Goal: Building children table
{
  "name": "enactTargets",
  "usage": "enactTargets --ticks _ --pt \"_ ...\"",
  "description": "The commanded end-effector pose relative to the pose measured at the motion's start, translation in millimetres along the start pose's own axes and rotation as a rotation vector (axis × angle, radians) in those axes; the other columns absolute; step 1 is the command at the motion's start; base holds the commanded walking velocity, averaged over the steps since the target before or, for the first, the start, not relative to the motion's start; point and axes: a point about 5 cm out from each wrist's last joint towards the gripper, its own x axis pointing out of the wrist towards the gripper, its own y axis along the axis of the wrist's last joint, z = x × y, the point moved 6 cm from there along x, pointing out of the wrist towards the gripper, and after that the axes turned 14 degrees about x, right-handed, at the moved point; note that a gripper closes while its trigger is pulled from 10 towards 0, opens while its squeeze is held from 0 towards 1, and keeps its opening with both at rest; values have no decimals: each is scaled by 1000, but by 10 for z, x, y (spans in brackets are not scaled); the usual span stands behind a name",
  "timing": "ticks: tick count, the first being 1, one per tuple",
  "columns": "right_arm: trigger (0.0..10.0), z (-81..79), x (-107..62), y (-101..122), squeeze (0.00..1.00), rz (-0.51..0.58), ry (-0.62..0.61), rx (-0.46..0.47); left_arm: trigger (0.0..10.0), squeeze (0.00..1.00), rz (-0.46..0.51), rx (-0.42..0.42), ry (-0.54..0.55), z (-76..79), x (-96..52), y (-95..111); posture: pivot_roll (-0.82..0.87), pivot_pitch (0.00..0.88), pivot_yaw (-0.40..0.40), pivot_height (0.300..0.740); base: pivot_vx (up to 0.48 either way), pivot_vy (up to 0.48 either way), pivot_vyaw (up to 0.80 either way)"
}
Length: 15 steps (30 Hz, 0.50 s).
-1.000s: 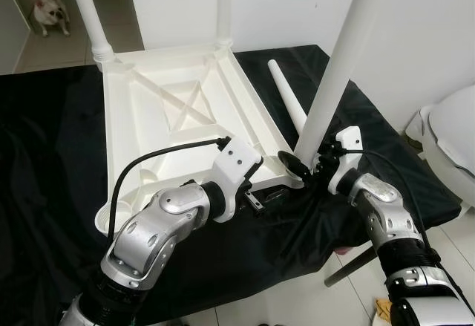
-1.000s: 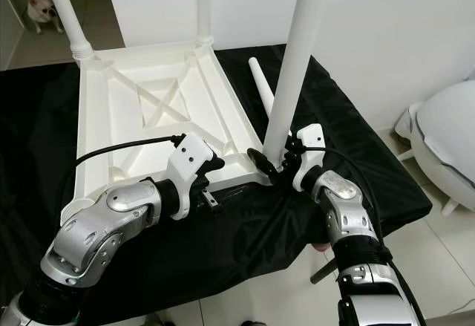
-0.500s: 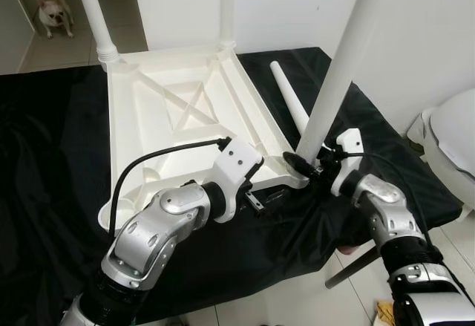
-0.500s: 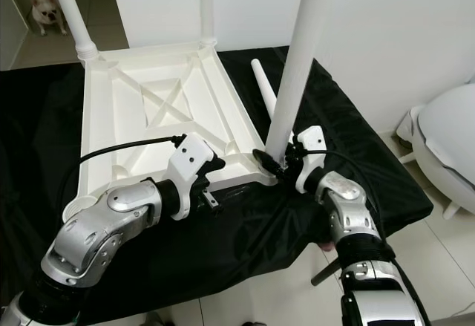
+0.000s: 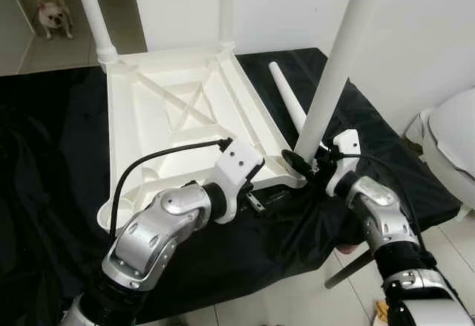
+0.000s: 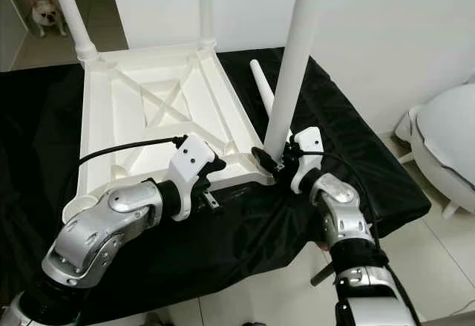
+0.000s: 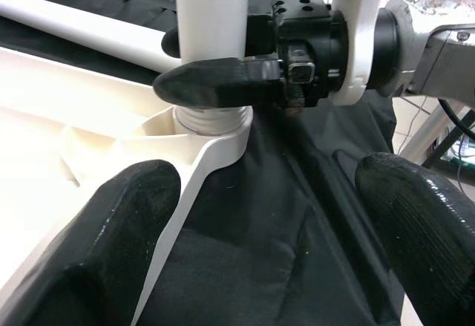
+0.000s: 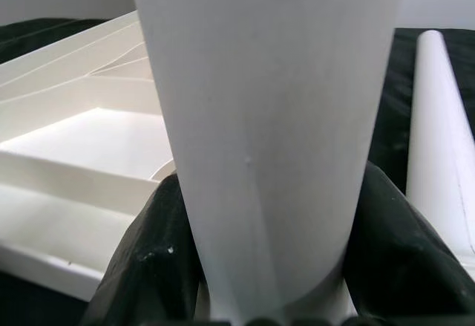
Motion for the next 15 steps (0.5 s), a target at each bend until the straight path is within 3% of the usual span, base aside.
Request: enactTargets --ticks 1,3,6,11,13,15 --pt "10000 -22 12 -41 0 -2 -18 18 10000 0 -8 1 -10 25 15 -31 -30 52 -12 740 0 0 0" --pt "10000 -118 90 -54 0 47 -72 72 10000 0 -7 2 -11 26 17 -29 -29 49 -13 740 0 0 0" --pt "10000 -223 148 -66 0 52 -88 30 10000 0 -8 3 -11 25 18 -30 -27 48 -14 740 0 0 0" --pt "10000 -281 188 -38 0 83 -117 98 10000 0 -8 3 -11 25 19 -31 -27 48 -14 740 0 0 0" --pt "10000 -314 234 -10 0 106 -164 111 10000 0 -8 3 -12 28 18 -28 -25 45 -14 740 0 0 0" --pt "10000 -317 308 55 0 162 -331 124 10000 0 -7 3 -15 36 19 -24 -25 45 -14 740 0 0 0"
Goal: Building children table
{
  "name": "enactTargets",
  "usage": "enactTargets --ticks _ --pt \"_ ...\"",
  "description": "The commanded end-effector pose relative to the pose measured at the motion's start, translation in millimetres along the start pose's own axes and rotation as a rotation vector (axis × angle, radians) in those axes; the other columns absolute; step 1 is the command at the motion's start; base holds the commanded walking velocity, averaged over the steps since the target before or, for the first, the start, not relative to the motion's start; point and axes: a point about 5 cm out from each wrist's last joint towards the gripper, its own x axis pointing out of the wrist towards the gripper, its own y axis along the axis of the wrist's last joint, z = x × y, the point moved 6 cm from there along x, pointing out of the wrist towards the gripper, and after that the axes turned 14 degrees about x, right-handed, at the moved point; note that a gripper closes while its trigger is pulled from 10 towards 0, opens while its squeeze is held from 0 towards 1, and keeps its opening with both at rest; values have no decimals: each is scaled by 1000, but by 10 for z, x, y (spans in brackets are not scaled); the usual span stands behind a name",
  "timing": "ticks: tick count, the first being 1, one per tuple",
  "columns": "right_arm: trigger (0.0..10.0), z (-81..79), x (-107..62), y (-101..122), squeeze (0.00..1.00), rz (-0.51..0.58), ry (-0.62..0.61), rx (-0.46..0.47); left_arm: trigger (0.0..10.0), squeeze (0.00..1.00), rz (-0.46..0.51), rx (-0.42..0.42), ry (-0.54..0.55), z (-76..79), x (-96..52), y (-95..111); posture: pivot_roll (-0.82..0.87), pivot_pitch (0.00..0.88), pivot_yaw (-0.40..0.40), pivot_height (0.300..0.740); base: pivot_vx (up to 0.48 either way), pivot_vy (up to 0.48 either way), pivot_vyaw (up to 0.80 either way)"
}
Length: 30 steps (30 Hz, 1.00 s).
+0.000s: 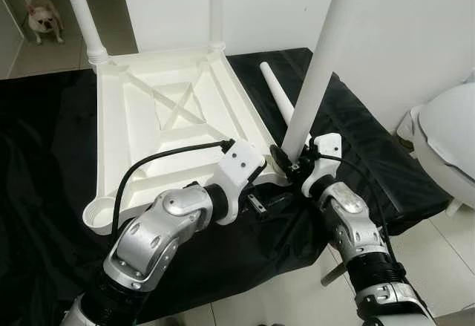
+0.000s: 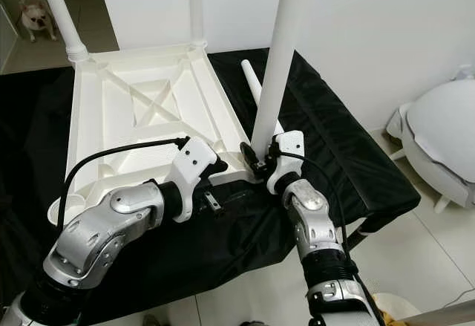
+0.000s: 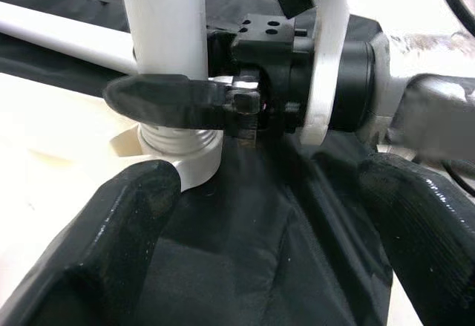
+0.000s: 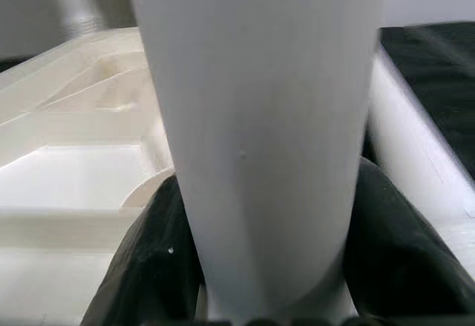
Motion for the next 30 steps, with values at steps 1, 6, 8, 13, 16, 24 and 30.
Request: enactTargets --ticks 1,6,8,13,16,24,30 --pt "10000 -51 79 97 0 54 -92 24 10000 0 -1 1 -13 32 19 -8 -25 45 -14 740 0 0 0" --pt "10000 55 81 24 0 66 -324 33 10000 0 -1 -1 -14 40 21 -9 -23 46 -15 740 0 0 0" --pt "10000 61 79 13 0 62 -341 25 10000 0 -2 0 -14 41 22 -11 -23 46 -15 740 0 0 0" --pt "10000 -12 101 7 0 66 -343 36 10000 0 -1 0 -11 36 22 -10 -19 42 -17 740 0 0 0" --pt "10000 -21 101 21 0 71 -350 35 10000 0 1 0 -9 31 22 -4 -17 40 -22 740 0 0 0" --pt "10000 -51 100 103 1000 108 -327 45 10000 0 2 -1 -5 33 22 -1 -19 41 -24 740 0 0 0" --pt "10000 -14 52 186 1000 106 -183 10 10000 0 2 -1 -5 33 17 2 -21 44 -23 740 0 0 0"
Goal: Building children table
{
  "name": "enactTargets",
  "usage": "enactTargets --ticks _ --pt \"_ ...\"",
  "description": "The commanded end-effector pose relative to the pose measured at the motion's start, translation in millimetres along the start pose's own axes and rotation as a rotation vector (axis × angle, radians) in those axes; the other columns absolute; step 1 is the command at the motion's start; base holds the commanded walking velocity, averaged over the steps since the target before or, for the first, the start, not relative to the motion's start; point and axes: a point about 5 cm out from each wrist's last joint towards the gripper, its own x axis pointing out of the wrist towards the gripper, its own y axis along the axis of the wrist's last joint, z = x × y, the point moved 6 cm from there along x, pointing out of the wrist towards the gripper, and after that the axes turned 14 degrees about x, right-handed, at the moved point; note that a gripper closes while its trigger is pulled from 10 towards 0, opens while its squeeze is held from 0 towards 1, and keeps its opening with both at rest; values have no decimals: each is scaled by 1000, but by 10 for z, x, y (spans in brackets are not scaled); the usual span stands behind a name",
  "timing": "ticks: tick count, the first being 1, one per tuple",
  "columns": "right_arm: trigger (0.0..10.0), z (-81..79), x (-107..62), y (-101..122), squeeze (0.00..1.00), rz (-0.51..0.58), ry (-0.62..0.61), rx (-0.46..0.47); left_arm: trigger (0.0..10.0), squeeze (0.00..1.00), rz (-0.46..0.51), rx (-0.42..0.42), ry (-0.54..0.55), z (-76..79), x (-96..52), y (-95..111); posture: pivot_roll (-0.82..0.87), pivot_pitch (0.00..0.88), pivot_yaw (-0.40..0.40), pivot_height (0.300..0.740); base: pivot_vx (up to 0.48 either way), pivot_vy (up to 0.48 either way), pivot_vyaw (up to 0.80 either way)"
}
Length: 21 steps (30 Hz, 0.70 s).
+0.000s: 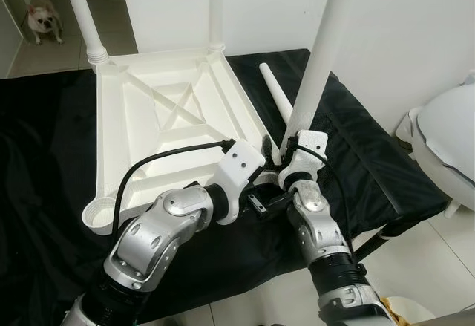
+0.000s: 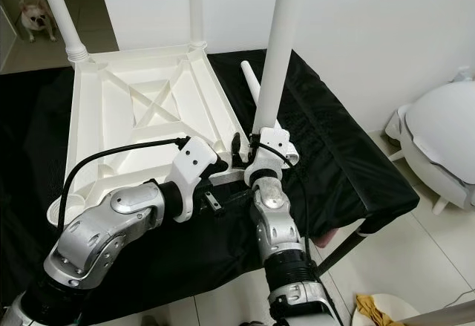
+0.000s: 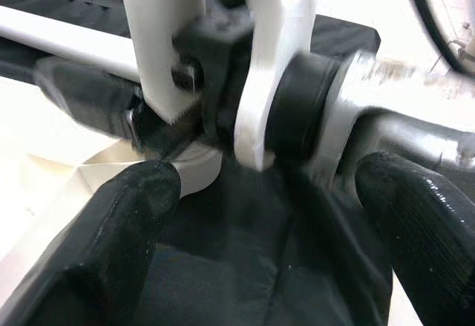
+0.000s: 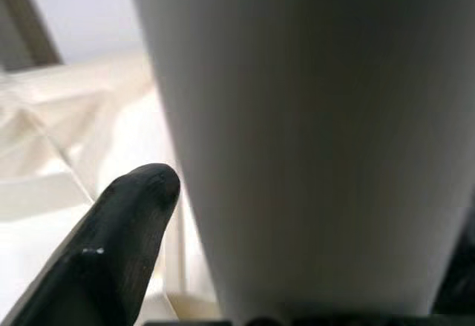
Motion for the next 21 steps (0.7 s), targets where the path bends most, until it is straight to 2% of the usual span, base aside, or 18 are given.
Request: enactTargets --ticks 1,2,3,8,12,15,19,21 --pt "10000 9 -14 18 1000 -11 44 -8 10000 0 -11 -1 2 10 0 -23 -21 44 -23 740 0 0 0" --pt "10000 9 -14 18 1000 -11 44 -8 10000 0 -11 -1 2 10 0 -23 -21 44 -23 740 0 0 0" --pt "10000 9 -33 17 0 -28 85 1 10000 0 -11 0 1 10 0 -22 -23 44 -23 740 0 0 0" --pt "10000 18 -75 24 0 -57 164 -10 10000 0 -11 -1 0 8 0 -27 -26 45 -19 740 0 0 0" --pt "10000 25 -149 40 0 -109 314 -60 10000 0 -11 1 -3 2 -1 -26 -30 53 -14 740 0 0 0" --pt "10000 97 -211 17 0 -163 409 -80 10000 0 -11 2 -3 -5 -1 -21 -29 58 -10 740 0 0 0" --pt "10000 143 -241 0 0 -190 449 -92 10000 0 -10 1 0 -12 -3 -17 -28 60 -8 740 0 0 0" --pt "10000 218 -246 -22 0 -216 469 -119 10000 0 -10 1 4 -23 -8 -14 -25 69 0 740 0 0 0"
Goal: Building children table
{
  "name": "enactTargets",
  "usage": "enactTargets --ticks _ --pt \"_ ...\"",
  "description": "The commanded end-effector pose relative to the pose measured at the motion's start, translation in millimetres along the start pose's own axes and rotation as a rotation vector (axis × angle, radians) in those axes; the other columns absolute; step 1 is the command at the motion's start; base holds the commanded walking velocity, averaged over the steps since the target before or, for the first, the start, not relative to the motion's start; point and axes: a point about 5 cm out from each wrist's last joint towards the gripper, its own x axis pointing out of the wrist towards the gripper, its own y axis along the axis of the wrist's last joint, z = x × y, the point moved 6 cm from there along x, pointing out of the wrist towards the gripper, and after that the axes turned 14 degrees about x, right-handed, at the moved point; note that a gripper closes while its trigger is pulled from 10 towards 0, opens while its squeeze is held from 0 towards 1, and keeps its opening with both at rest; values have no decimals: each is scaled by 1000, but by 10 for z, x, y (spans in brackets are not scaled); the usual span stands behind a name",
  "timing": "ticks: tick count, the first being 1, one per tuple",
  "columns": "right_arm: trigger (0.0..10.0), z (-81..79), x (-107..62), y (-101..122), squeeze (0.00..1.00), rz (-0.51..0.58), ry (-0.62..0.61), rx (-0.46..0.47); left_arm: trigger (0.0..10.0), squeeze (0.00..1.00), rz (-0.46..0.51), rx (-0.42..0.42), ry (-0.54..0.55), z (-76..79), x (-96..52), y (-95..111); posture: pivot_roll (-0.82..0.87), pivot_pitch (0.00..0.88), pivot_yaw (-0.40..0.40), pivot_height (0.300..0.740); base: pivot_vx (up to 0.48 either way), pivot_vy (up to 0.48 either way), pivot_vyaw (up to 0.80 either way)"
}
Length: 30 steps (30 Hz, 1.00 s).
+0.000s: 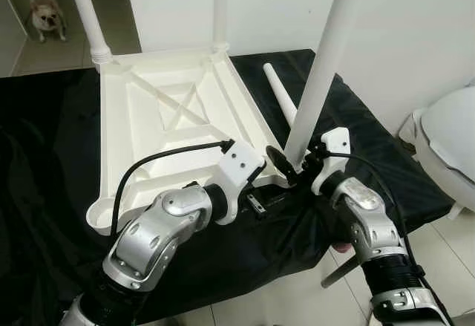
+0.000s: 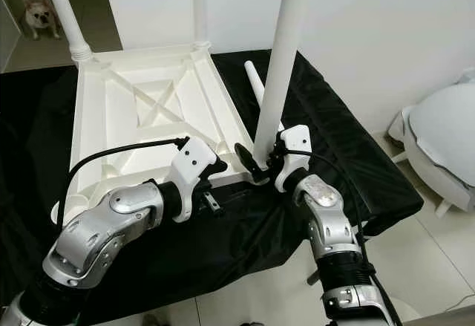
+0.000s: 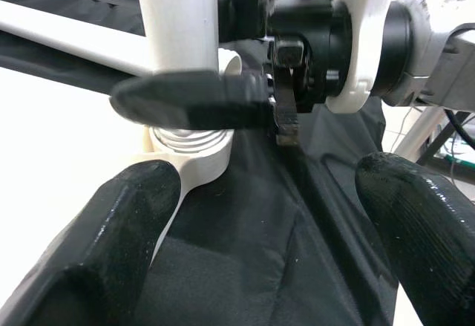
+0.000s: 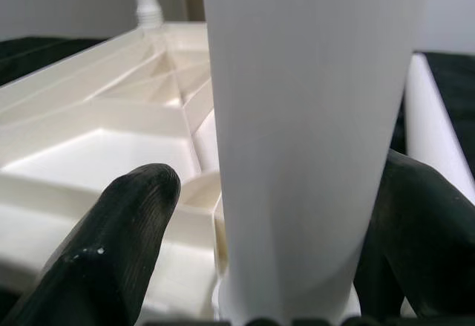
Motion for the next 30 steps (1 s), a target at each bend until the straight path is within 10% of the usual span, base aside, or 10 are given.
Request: enactTargets --ticks 1,22,23,24,30 --pt "10000 45 -34 -66 0 -30 10 -3 10000 0 -6 -2 2 -14 -1 -6 -25 69 0 740 0 0 0" --pt "10000 233 59 -111 0 -83 74 -23 10000 0 -16 -6 17 -58 -36 -8 -7 84 11 740 0 0 0" --pt "7059 230 67 -115 0 -85 83 -24 10000 0 -16 -6 17 -58 -34 -6 -6 82 9 740 0 0 0" --pt "0 224 70 -125 0 -89 92 -24 10000 0 -15 -6 19 -60 -33 -4 -5 81 6 740 0 0 0" --pt "0 203 47 -186 0 -113 121 -19 10000 0 -15 -5 27 -75 -31 -2 -4 76 3 740 0 0 0"
